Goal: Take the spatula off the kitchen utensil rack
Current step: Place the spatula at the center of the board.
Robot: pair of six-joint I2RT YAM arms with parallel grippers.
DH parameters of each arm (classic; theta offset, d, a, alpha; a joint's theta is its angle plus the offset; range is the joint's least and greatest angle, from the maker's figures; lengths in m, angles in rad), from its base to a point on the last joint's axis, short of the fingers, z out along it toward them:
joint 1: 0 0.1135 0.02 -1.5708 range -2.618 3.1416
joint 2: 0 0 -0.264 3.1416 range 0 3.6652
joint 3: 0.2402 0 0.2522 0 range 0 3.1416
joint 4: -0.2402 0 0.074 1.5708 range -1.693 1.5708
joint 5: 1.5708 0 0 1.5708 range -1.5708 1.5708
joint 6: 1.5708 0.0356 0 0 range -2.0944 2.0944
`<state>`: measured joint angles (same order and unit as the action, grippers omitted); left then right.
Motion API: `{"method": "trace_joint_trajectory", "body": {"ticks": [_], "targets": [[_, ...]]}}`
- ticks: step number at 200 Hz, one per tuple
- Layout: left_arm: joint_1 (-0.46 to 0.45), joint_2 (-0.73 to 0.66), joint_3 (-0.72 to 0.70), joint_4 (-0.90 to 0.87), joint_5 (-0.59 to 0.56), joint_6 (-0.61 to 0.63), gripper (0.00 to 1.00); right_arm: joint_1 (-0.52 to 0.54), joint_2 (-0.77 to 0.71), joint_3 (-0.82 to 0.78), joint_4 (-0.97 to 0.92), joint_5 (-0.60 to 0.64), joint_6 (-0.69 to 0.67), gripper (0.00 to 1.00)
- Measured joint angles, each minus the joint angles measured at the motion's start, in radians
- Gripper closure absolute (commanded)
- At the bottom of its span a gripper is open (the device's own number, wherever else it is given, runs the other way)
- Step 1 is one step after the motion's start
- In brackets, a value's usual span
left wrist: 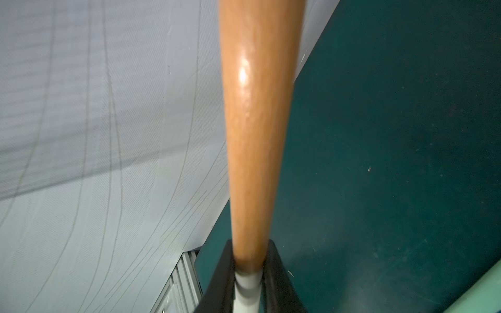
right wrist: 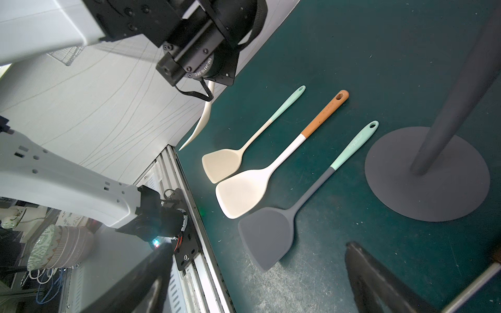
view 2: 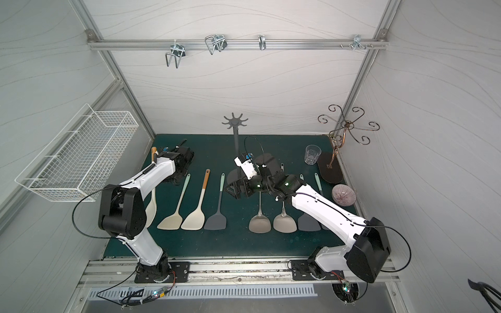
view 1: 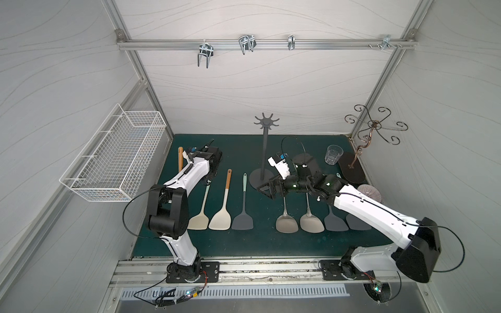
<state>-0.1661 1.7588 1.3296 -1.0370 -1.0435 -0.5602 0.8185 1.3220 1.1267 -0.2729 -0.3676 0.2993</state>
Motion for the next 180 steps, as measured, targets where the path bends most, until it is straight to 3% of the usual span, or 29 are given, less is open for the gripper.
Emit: {"method": "trace_joint_trajectory", "body": {"ticks": [108, 180], "targets": [[0.100, 0.201, 0.011, 0.078, 0.077, 0.115, 1.00, 0.006, 0.009, 0.000, 0.001, 0.001, 0.000, 0.01], [0.114, 0.250, 0.034, 0.103, 0.066, 0.148, 1.00, 0.006, 0.032, 0.001, 0.001, 0.000, 0.000, 0.01]]}}
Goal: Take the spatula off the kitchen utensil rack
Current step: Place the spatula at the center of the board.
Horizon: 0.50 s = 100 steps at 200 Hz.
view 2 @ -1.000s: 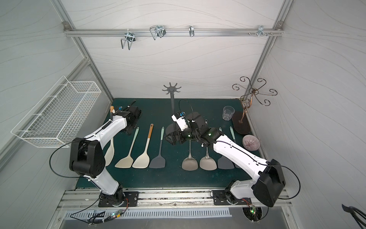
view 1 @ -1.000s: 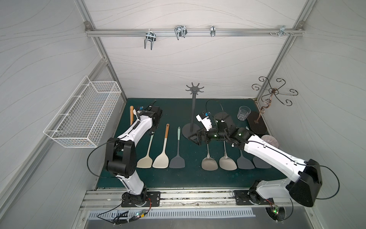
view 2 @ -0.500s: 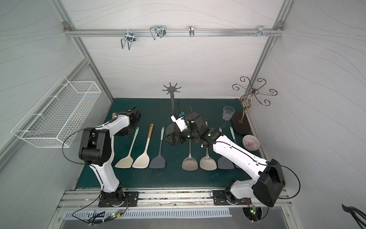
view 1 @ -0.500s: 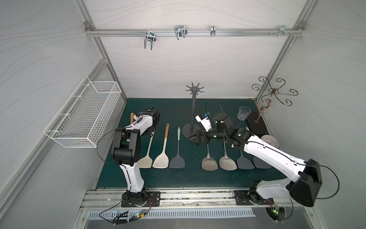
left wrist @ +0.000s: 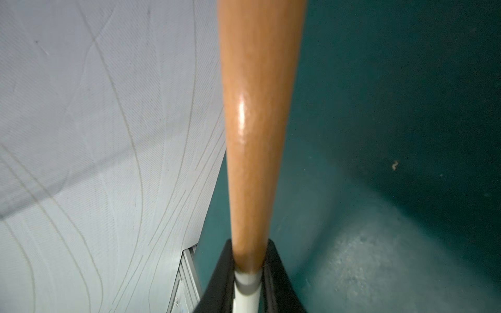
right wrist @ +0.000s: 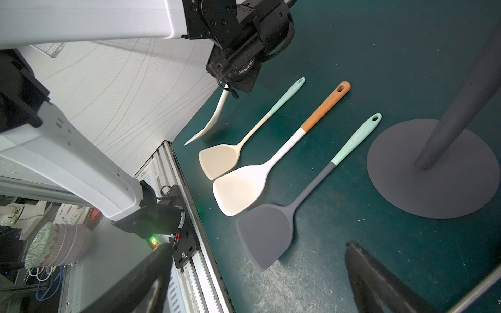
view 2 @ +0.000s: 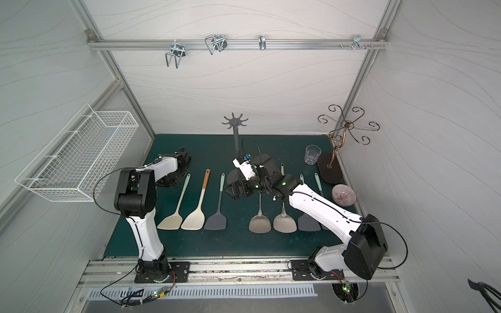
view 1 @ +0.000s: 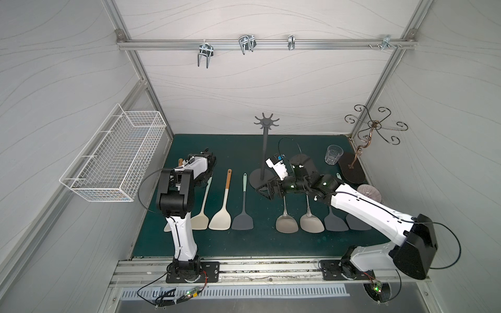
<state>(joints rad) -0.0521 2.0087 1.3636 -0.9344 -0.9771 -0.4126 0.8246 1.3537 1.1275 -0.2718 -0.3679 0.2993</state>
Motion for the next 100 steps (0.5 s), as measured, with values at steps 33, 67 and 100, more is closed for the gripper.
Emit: {"method": "trace_joint_trajectory", "body": {"ticks": [33, 67, 100], "targets": [[0.000, 0.021, 0.005, 0.002, -0.014, 0.016, 1.00, 0.000, 0.003, 0.007, 0.000, 0.000, 0.000, 0.01], [0.000, 0.057, 0.010, 0.031, -0.016, 0.042, 1.00, 0.000, 0.011, 0.015, 0.001, -0.001, 0.000, 0.01], [0.000, 0.080, 0.010, 0.062, -0.006, 0.075, 1.00, 0.001, 0.016, 0.015, 0.001, -0.003, 0.000, 0.01]]}}
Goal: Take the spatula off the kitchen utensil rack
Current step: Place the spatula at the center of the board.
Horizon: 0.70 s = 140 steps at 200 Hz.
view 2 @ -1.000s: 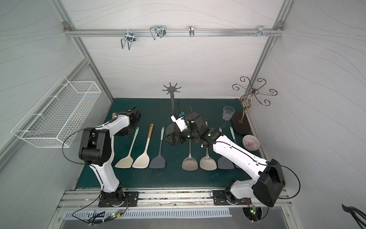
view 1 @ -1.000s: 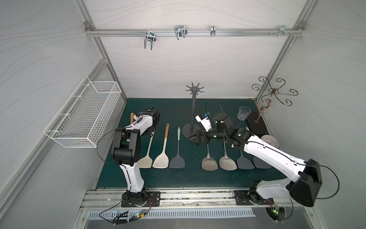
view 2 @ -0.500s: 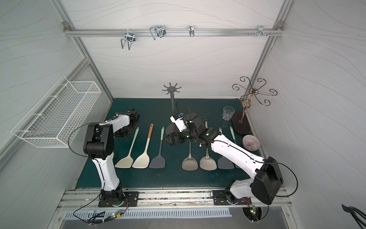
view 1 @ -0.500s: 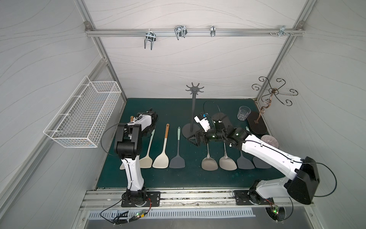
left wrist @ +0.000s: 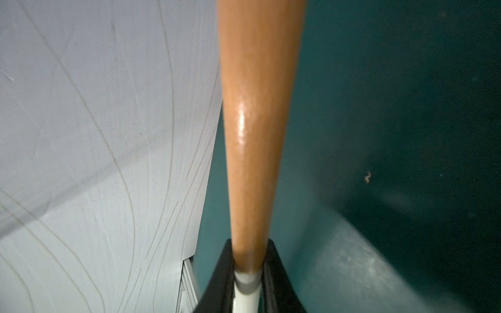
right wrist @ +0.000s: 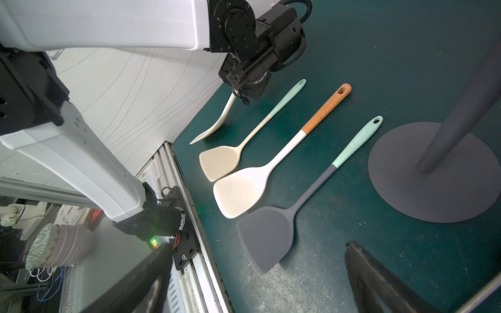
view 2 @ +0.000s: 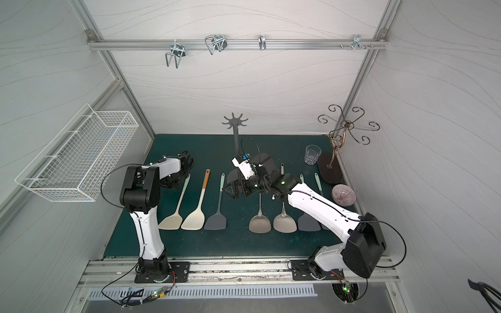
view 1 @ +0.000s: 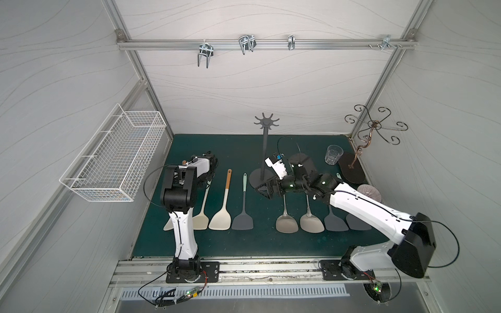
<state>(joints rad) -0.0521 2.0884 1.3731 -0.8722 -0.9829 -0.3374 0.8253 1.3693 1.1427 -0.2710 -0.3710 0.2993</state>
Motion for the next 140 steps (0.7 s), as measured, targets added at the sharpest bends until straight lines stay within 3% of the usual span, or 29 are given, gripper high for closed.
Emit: {"method": "trace_joint_trajectory", "body": {"ticks": [73, 92, 140], "targets": [[0.000, 0.000, 0.000, 0.013, 0.051, 0.050, 1.00, 0.000, 0.011, 0.000, 0.000, 0.000, 0.002, 0.01], [0.000, 0.000, 0.000, 0.016, 0.058, 0.058, 0.87, 0.002, 0.013, 0.000, 0.000, 0.000, 0.005, 0.01], [0.000, 0.000, -0.001, 0.017, 0.072, 0.066, 0.74, 0.006, 0.019, 0.000, 0.000, 0.000, 0.007, 0.01]]}}
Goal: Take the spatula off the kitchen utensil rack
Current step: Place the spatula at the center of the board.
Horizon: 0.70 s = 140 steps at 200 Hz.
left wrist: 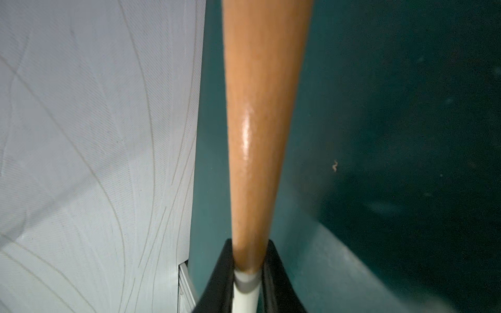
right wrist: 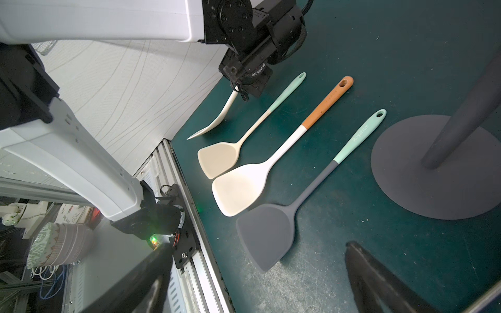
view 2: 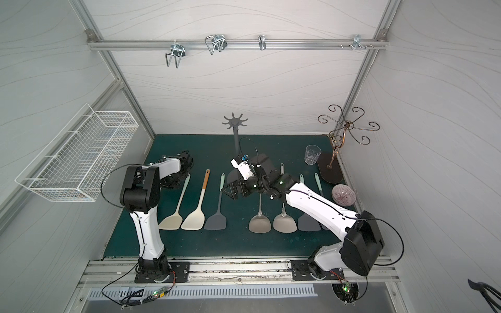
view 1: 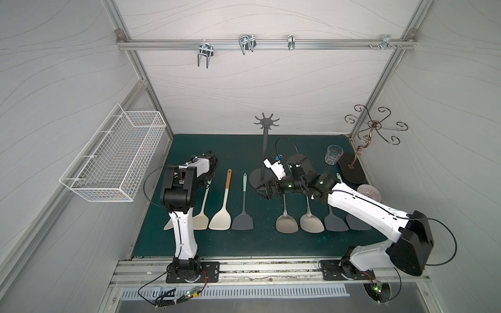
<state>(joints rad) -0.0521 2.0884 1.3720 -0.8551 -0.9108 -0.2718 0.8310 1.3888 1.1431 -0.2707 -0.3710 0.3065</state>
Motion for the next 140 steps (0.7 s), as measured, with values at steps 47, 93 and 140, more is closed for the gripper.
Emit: {"method": "trace_joint_trajectory", "body": {"ticks": [47, 93, 140], "targets": [[-0.007, -0.001, -0.004, 0.002, 0.047, -0.011, 0.68, 0.004, 0.001, 0.000, 0.000, 0.000, 0.001, 0.01], [-0.008, -0.002, -0.010, 0.001, 0.059, -0.013, 0.69, 0.007, 0.000, 0.000, 0.000, 0.000, 0.000, 0.01], [-0.013, -0.033, -0.014, 0.002, 0.063, -0.016, 0.69, 0.007, 0.000, 0.000, 0.000, 0.000, 0.000, 0.01]]}}
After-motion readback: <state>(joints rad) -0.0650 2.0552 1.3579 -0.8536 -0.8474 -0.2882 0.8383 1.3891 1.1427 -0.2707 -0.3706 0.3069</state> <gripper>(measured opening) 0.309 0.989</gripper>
